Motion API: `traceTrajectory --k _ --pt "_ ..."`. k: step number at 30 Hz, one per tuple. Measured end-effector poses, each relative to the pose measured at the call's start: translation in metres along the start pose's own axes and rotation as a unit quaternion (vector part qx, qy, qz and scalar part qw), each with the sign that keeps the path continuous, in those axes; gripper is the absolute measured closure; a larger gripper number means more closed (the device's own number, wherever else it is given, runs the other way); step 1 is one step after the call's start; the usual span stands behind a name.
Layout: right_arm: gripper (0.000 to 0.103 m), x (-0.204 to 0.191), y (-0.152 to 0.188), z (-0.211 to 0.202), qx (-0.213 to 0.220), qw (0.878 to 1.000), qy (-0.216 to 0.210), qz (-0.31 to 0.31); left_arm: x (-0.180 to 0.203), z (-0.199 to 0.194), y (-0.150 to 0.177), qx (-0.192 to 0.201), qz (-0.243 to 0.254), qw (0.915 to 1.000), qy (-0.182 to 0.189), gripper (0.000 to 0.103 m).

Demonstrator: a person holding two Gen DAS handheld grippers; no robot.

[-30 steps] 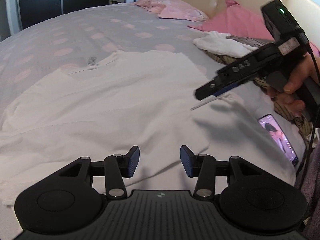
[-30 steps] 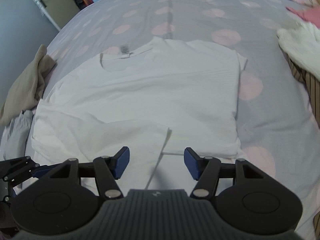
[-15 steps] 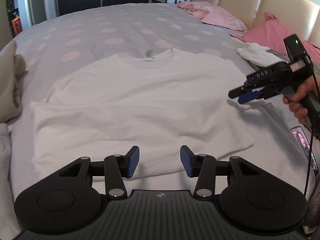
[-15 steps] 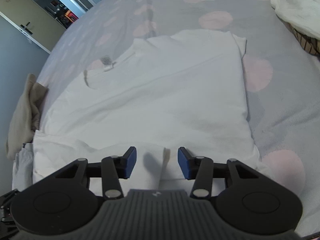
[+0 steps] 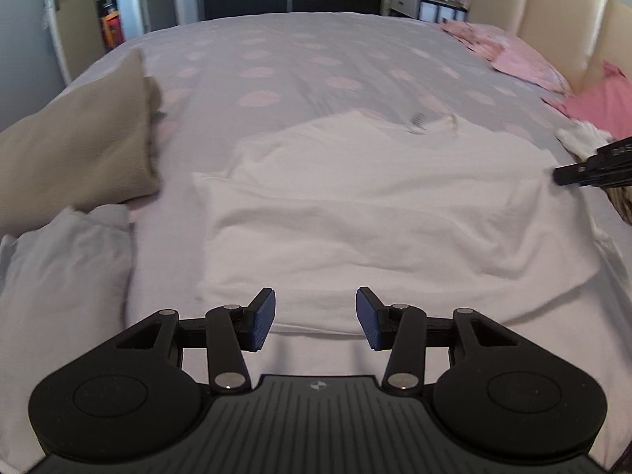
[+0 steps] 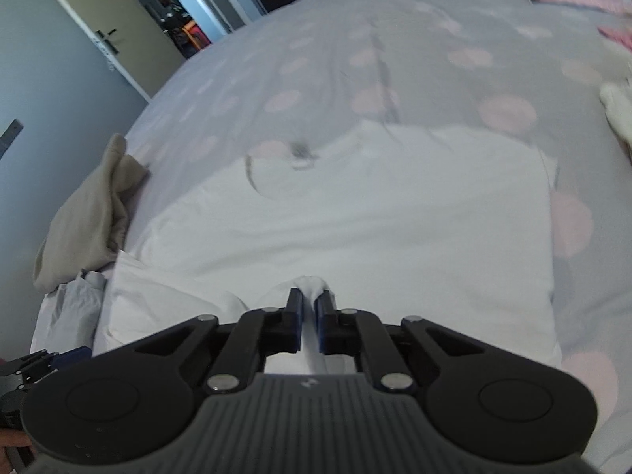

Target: Fold clothes

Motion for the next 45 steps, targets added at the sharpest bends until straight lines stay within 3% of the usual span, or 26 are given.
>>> traceTrajectory --k 4,9,14,18,25,30,33,45 --pt "0.095 -0.029 -0.025 -0.026 0.023 0.999 -0.006 -0.030 -0.016 0.000 0.004 -0.015 -0.008 0.9998 -0.005 0.055" --pt "0.095 -0.056 -0.054 -0.058 0.063 0.997 -0.028 -0.040 -0.021 0.013 0.017 -0.032 0.012 0.9985 -0.043 0.052" --pt "0.095 -0.078 -0.071 -0.084 0.096 0.993 -0.044 -0.056 -0.027 0.028 0.018 -0.019 0.000 0.9997 -0.018 0.052" --pt "0.095 -0.085 -0.078 -0.104 0.122 0.989 -0.062 -0.053 -0.020 0.038 0.017 -0.006 0.019 0.9991 -0.038 0.052" --pt "0.095 -0.071 -0.085 -0.123 0.147 0.988 -0.041 -0.037 -0.020 0.047 0.012 0.032 0.018 0.9986 -0.038 0.056" --pt "0.095 -0.060 -0.089 -0.136 0.163 0.986 -0.025 -0.025 -0.010 0.049 0.006 0.042 0.047 0.9965 -0.053 0.084" --pt "0.095 -0.039 -0.085 -0.129 0.153 0.988 0.004 -0.004 -0.015 0.049 0.005 0.043 0.042 0.9963 -0.061 0.091" --pt "0.095 0.079 -0.052 -0.052 0.067 0.986 0.090 0.120 -0.021 0.050 0.006 0.032 0.046 0.9975 -0.043 0.092"
Point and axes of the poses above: each gripper's, at about its wrist camera, not at the fingertips, and z roughly the way its jaws point, x to its right, y to its underside, the point moved 1 cm from there along z, roughly the way its jaws point, and after that the axes turned 7 degrees about -x, right-handed, at the moved point
